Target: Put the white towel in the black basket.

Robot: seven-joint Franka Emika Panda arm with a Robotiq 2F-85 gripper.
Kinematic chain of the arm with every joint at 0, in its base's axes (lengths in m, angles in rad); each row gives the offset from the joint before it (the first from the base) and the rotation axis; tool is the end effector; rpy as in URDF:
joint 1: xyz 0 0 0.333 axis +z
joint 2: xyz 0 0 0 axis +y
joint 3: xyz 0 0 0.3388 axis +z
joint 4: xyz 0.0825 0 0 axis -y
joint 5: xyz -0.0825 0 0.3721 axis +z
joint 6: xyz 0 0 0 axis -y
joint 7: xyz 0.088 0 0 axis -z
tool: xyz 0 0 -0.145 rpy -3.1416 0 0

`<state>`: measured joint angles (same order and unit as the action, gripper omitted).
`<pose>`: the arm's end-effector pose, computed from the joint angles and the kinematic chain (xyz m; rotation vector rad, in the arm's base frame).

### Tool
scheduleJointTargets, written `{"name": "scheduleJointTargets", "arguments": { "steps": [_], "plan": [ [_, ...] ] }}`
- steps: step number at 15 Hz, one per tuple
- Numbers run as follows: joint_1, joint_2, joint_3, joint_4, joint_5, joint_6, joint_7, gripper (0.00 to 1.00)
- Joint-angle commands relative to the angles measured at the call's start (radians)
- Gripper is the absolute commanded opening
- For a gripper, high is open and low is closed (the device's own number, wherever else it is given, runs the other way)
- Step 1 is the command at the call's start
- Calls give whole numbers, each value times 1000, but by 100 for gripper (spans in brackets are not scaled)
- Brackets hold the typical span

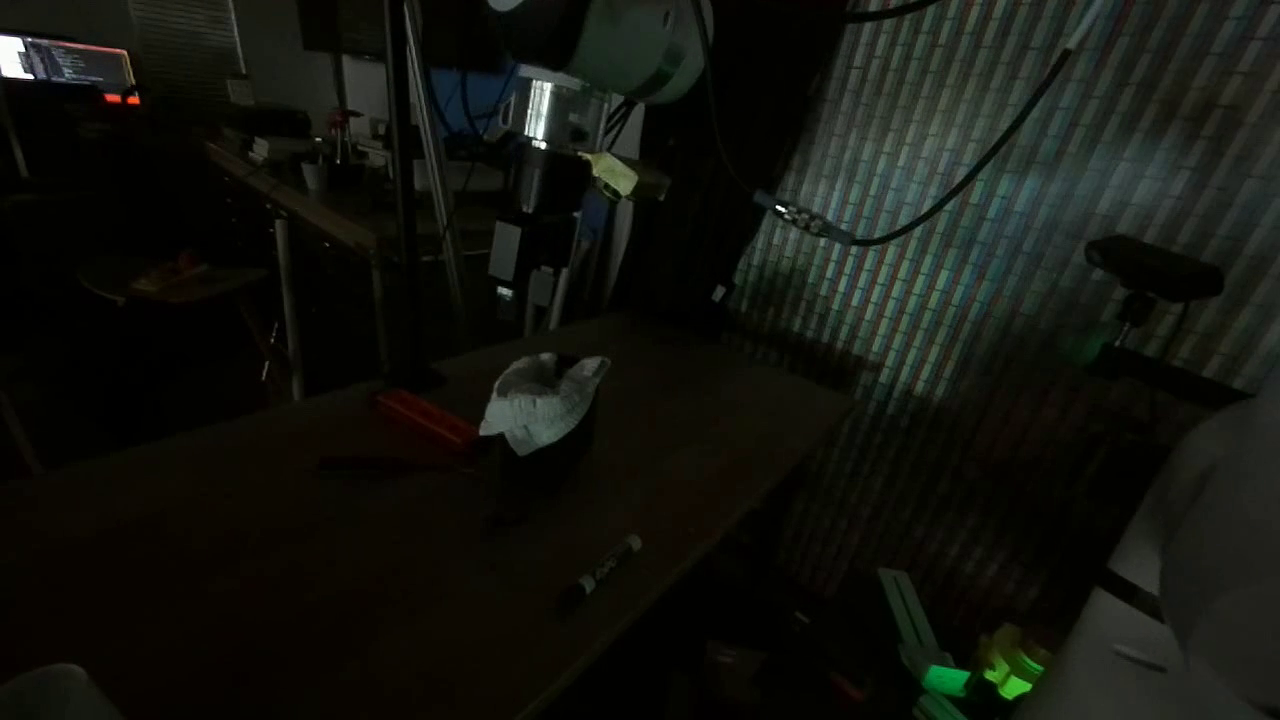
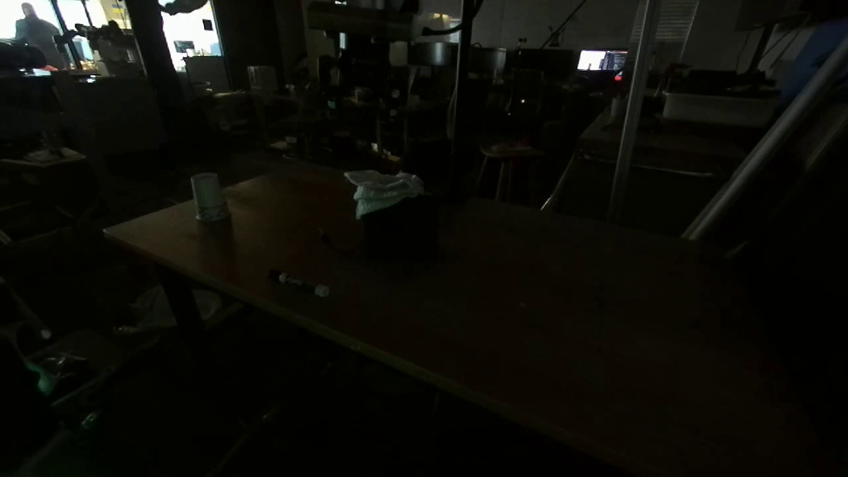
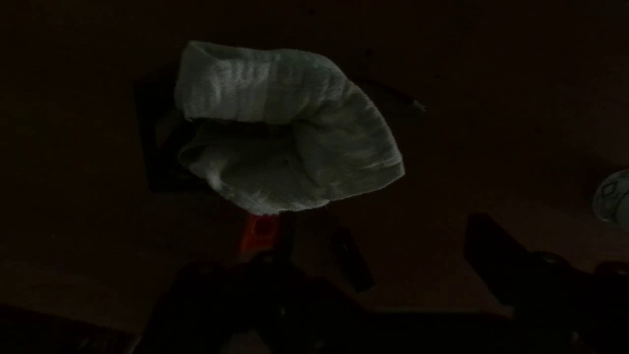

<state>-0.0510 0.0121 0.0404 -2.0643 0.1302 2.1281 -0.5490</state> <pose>0.5479 0.0041 0.4231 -2.9605 -0.7124 -0.1231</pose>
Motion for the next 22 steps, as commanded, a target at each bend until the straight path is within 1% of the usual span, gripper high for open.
{"name": "scheduleJointTargets", "arguments": {
  "steps": [1,4,10,11,13,17,18,19,20,21,22],
  "plan": [
    [60,-42,19,-61,-54,35,28,88],
    [97,-28,38,-75,-143,62,36,88],
    [145,12,65,-101,-450,131,96,91],
    [149,20,67,-104,-487,139,104,90],
    [155,42,69,-106,-540,150,121,90],
    [161,80,68,-114,-593,171,138,87],
    [161,89,67,-114,-603,172,140,84],
    [160,97,66,-113,-610,176,142,73],
    [160,104,64,-111,-620,179,147,67],
    [159,110,63,-109,-628,183,152,67],
    [159,116,62,-109,-635,186,156,60]
  ]
}}
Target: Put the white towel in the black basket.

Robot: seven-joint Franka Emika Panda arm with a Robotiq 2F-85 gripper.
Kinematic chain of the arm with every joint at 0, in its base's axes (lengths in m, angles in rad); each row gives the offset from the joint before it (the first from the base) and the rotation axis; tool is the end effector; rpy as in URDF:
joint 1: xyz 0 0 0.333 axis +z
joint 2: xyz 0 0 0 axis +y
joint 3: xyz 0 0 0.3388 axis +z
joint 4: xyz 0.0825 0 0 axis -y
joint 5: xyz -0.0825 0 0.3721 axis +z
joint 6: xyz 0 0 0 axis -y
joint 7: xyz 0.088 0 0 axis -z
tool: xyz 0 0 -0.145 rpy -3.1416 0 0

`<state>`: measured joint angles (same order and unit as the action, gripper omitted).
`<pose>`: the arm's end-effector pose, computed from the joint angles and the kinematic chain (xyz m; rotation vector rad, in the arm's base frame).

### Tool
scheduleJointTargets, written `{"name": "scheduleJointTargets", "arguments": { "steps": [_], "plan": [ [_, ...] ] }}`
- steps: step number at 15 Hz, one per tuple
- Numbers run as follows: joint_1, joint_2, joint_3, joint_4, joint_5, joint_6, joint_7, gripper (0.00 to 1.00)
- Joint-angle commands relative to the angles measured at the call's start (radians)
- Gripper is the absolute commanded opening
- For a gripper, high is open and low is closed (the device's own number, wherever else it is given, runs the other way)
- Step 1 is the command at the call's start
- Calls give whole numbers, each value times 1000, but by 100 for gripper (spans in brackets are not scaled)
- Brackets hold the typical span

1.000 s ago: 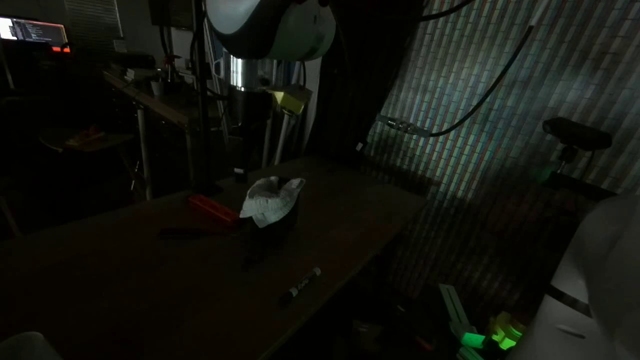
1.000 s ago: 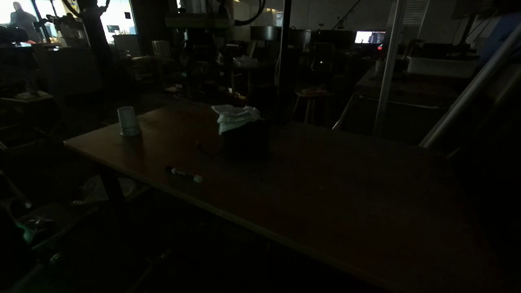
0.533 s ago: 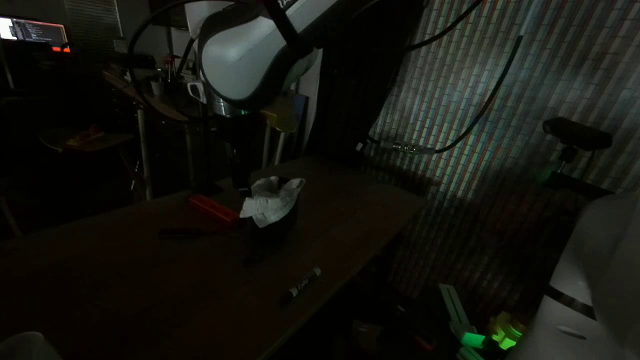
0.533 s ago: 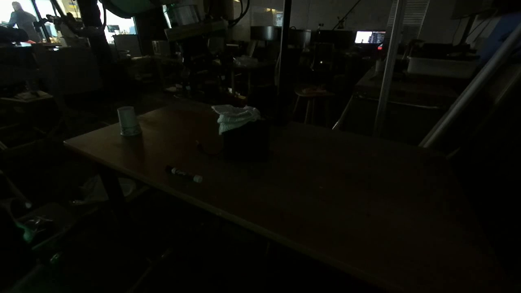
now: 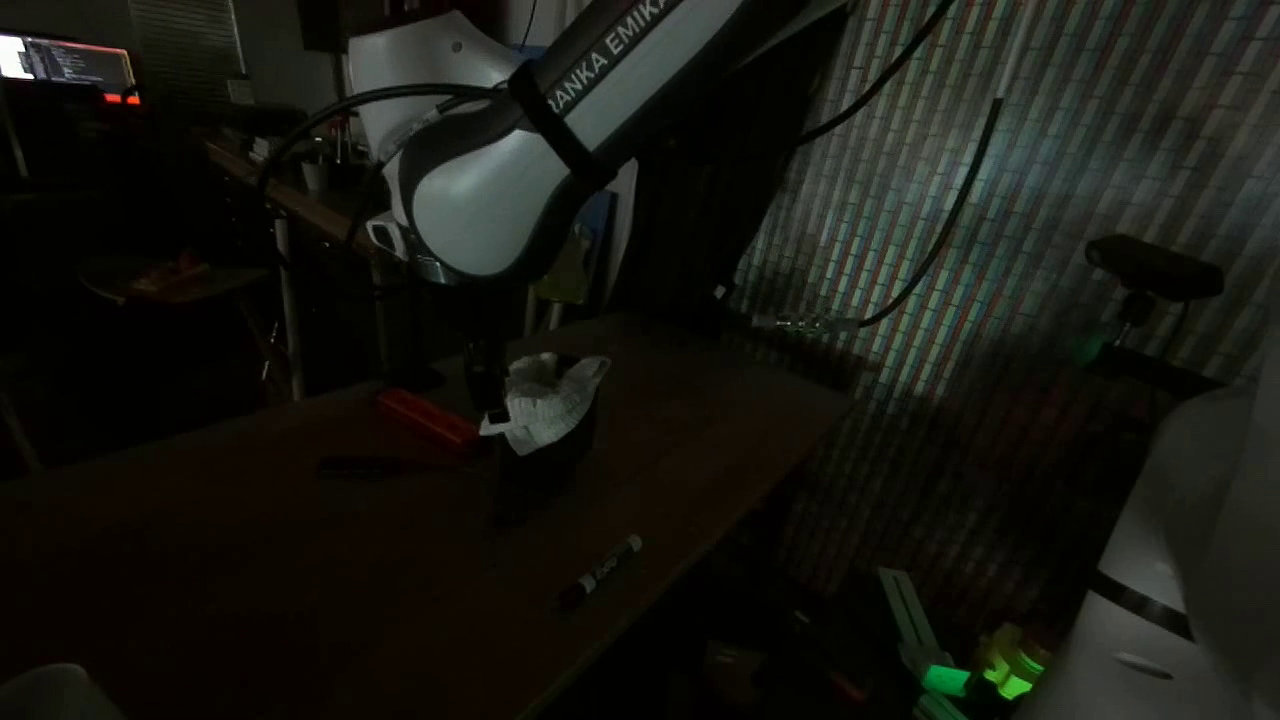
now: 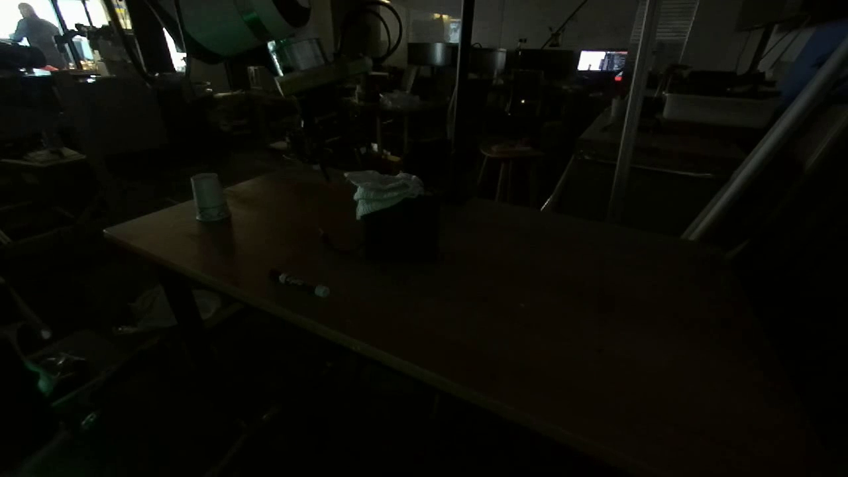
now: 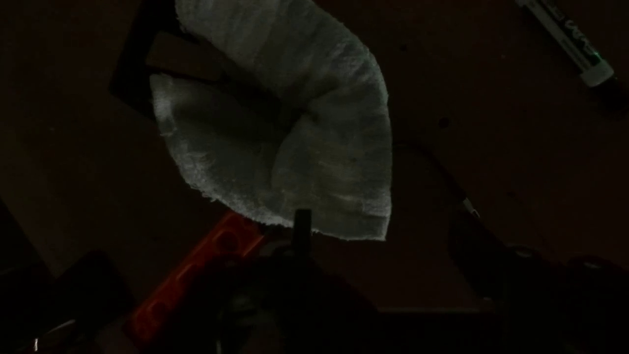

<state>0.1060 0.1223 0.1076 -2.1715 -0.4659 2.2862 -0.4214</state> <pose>0.5399 0.0929 0.3334 2.5002 1.2761 -0.0563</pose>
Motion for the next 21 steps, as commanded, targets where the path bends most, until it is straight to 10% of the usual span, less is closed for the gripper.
{"name": "scheduleJointTargets", "arguments": {
  "steps": [1,11,21],
  "plan": [
    [2,10,-6,-2,-45,29,33,56],
    [1,25,-19,-7,-98,50,78,0],
    [-23,21,-62,9,-213,41,153,0]
  ]
}}
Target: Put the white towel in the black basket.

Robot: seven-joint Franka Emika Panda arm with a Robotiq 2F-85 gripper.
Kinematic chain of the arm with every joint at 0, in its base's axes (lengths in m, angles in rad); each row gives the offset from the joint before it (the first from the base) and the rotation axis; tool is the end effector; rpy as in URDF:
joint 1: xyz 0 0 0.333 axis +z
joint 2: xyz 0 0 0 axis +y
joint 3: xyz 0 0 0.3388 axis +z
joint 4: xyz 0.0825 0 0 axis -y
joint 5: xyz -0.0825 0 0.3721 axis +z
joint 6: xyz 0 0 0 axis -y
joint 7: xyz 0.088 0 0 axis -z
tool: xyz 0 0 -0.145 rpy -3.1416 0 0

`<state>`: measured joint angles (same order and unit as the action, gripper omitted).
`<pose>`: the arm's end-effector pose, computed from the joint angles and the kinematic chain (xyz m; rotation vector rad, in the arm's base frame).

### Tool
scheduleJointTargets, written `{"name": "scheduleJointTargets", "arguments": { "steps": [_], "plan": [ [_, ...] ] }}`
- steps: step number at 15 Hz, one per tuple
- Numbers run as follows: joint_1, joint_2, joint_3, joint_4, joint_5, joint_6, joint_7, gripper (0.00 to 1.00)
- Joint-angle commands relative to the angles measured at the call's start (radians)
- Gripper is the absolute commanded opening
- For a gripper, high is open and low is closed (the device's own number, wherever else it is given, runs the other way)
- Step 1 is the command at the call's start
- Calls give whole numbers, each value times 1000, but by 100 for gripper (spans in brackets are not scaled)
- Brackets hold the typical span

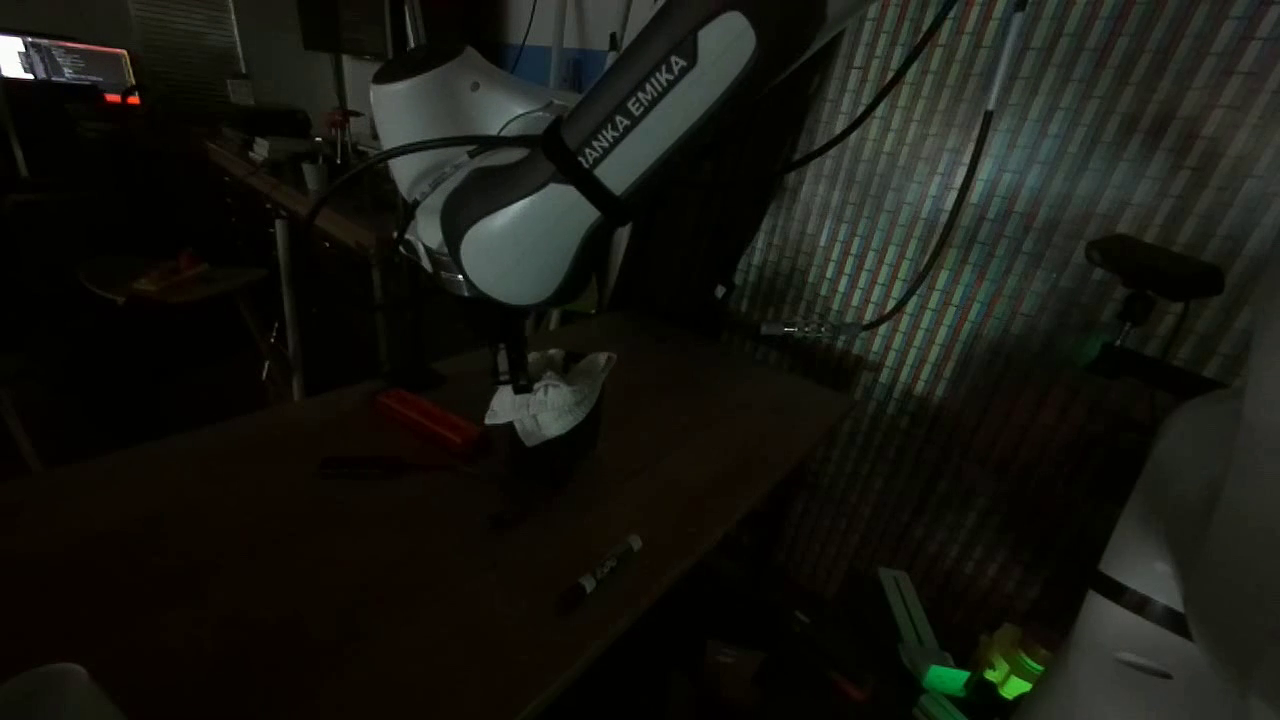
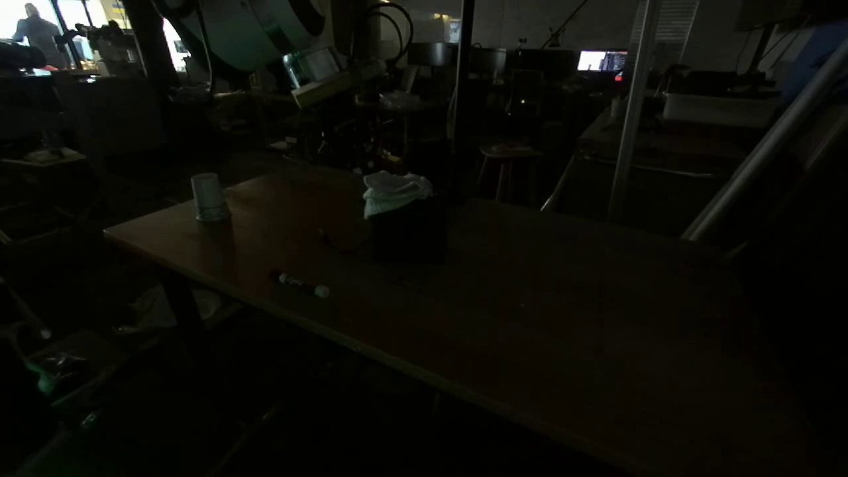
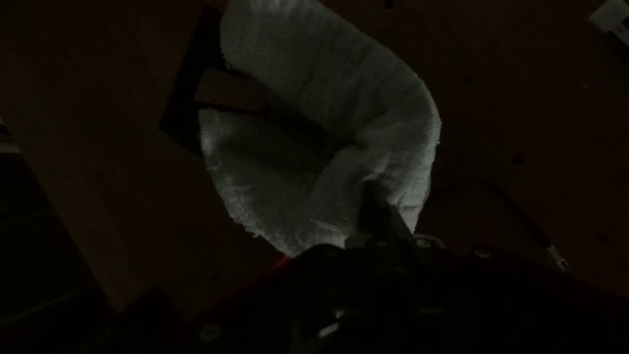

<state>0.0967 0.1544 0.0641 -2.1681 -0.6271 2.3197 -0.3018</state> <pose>0.5526 0.0618 0.3223 2.4304 1.1687 -0.0437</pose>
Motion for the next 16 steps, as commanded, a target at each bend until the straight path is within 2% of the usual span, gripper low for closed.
{"name": "scheduleJointTargets", "arguments": {
  "steps": [1,16],
  "plan": [
    [-19,-9,-24,9,-59,4,41,0],
    [-58,21,-63,68,-57,-26,81,0]
  ]
}}
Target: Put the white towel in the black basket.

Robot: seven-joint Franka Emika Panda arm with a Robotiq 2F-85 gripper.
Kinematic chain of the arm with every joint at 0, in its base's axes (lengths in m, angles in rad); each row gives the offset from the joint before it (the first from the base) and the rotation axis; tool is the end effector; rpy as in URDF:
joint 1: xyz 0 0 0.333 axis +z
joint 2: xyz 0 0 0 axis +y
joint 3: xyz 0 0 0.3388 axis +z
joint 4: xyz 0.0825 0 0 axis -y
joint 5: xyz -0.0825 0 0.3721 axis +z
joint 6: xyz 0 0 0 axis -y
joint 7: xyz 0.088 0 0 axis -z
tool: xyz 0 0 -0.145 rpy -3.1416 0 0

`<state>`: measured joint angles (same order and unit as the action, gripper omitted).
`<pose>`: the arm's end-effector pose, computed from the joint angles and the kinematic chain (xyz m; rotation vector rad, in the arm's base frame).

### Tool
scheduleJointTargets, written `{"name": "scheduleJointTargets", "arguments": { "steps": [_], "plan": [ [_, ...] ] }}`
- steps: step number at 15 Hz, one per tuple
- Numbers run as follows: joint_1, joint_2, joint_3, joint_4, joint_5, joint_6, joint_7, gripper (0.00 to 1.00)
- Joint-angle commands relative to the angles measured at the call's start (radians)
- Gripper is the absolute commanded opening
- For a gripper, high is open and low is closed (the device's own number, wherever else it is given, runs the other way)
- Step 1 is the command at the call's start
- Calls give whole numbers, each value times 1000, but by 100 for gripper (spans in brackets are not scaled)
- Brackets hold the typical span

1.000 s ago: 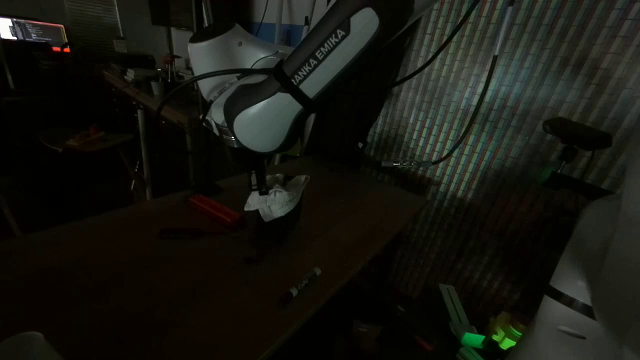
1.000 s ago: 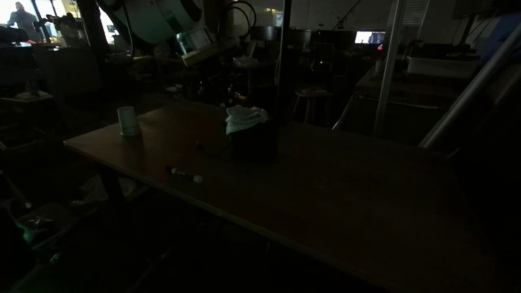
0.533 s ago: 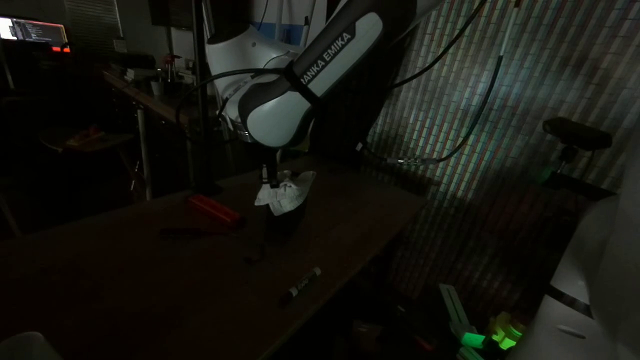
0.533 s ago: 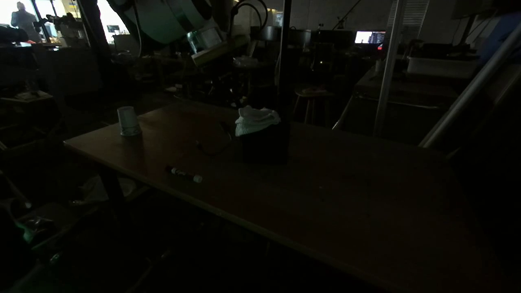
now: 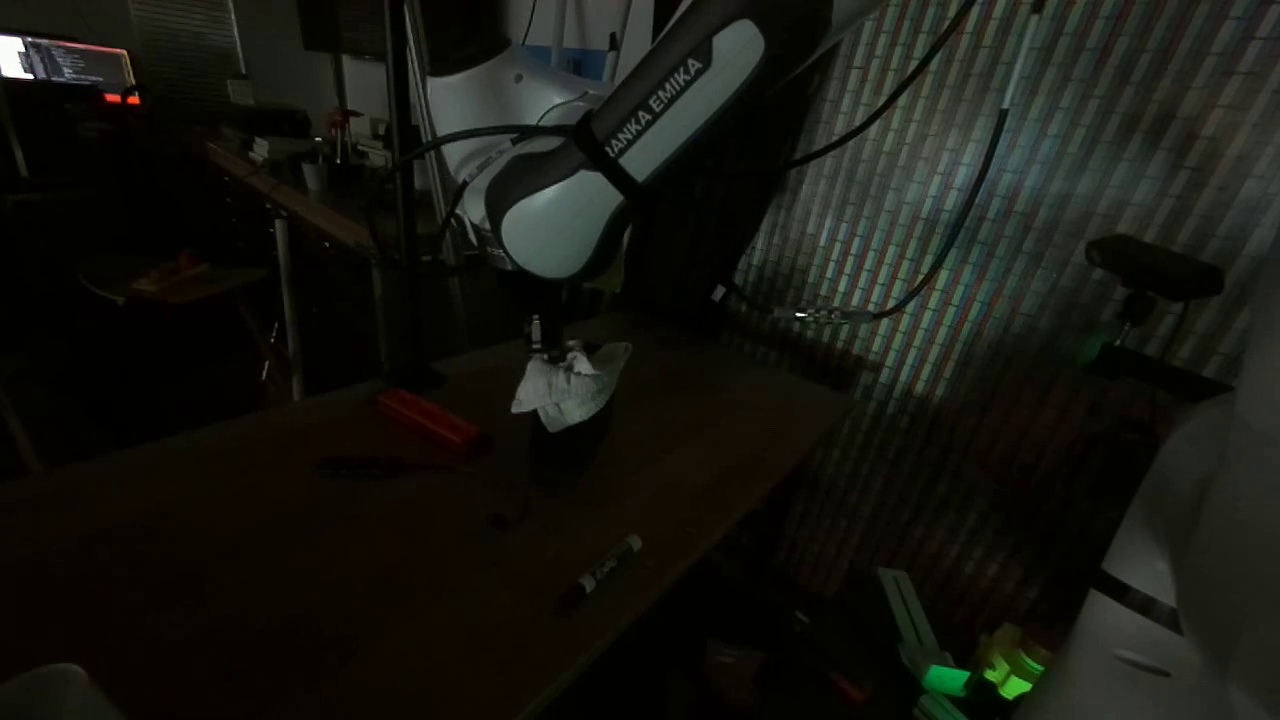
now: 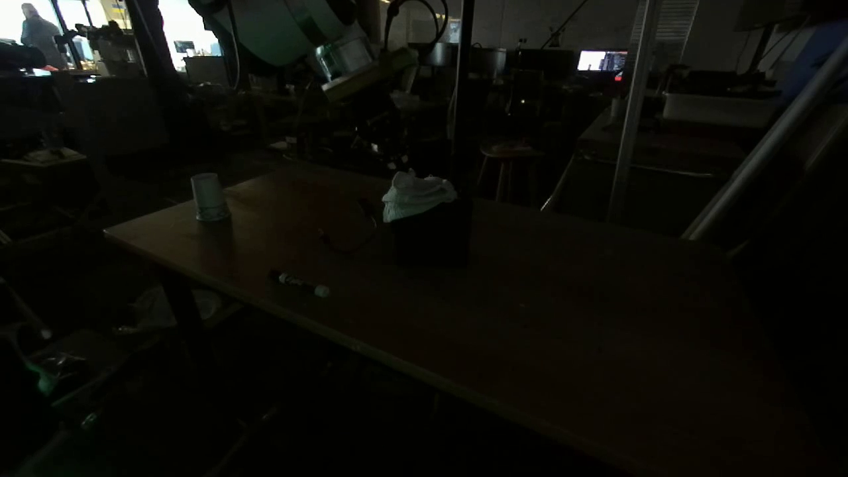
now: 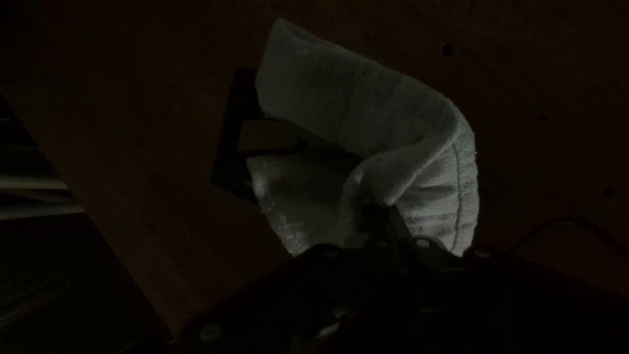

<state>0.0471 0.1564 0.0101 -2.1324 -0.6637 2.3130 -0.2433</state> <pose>0.5676 0.0032 0.3369 2.4671 0.9741 -0.0299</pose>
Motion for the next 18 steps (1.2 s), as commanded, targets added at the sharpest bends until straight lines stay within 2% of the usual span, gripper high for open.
{"name": "scheduleJointTargets", "arguments": {
  "steps": [1,7,13,18],
  "plan": [
    [-14,27,-12,38,-13,-25,22,0],
    [-56,91,-19,71,102,-38,-26,0],
    [-116,165,9,123,401,-58,-225,0],
    [-180,195,41,181,665,-159,-440,0]
  ]
}}
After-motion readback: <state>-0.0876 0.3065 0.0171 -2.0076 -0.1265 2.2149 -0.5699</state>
